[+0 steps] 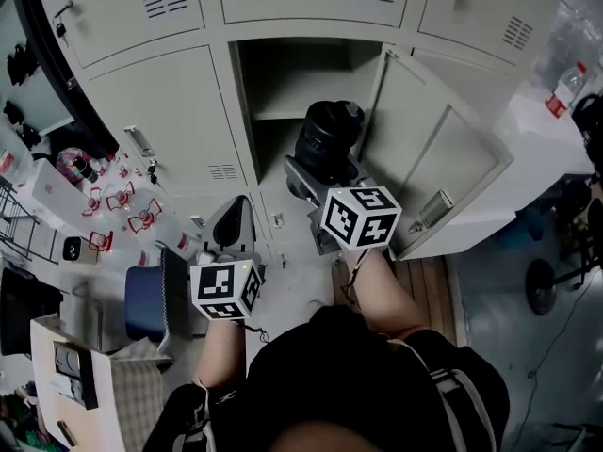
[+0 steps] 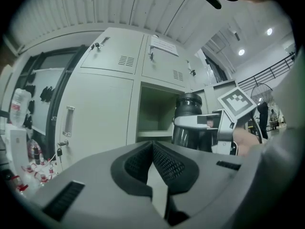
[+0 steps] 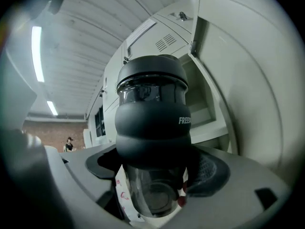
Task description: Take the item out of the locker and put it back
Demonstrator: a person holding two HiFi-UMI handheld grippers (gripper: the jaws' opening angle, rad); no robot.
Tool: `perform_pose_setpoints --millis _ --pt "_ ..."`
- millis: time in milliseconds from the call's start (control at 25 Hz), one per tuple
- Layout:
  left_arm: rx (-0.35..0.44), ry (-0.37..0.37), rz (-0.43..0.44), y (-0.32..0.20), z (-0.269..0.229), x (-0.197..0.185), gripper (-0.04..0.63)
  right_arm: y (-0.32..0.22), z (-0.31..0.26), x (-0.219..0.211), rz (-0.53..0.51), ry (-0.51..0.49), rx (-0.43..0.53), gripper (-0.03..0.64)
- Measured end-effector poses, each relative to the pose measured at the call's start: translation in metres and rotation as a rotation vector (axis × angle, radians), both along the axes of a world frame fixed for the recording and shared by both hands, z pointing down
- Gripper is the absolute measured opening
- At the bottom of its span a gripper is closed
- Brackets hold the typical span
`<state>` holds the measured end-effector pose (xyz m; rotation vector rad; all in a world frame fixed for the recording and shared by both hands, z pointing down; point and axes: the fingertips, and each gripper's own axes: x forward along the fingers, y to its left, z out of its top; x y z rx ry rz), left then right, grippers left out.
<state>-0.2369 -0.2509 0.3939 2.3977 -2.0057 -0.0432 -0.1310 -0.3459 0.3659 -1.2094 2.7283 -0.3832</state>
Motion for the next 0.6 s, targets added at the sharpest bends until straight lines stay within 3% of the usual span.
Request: perform_pose_setpoints --millis 360,600 --pt "0.008 -0.004 -0.055 -0.014 -0.005 -0.032 0.012 -0.043 -0.042 -0.029 -0.114 -0.306 -0.128 0.426" --pt "0.020 -0.020 -0.056 -0.033 -0.015 -0.039 0.012 -0.083 -0.053 -0.031 -0.065 -0.370 -0.154 0.426"
